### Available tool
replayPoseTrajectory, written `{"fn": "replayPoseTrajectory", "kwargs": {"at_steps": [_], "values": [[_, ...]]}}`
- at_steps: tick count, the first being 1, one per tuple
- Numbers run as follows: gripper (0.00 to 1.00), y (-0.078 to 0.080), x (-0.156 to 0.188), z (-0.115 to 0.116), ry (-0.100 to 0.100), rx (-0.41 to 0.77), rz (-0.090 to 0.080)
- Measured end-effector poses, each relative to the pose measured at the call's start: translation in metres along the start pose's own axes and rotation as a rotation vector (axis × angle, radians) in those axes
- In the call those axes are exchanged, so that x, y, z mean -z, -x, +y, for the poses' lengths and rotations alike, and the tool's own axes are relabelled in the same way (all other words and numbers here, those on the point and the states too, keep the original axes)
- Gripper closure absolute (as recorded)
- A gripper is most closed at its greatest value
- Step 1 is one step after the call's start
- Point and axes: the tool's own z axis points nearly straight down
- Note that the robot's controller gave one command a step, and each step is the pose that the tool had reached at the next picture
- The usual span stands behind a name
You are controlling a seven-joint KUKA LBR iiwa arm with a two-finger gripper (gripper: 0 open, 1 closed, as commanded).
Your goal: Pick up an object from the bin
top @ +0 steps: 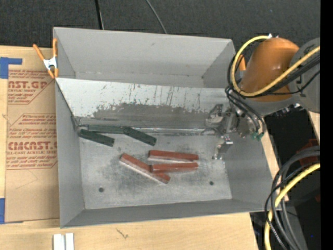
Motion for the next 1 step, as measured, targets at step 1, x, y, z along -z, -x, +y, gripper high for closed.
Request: {"fn": "replayPoseTrajectory", "kwargs": {"at_steps": [1], "values": [[0.00, 0.0091, -0.0145, 0.0556, 0.002, 0.234, 0.005]]}}
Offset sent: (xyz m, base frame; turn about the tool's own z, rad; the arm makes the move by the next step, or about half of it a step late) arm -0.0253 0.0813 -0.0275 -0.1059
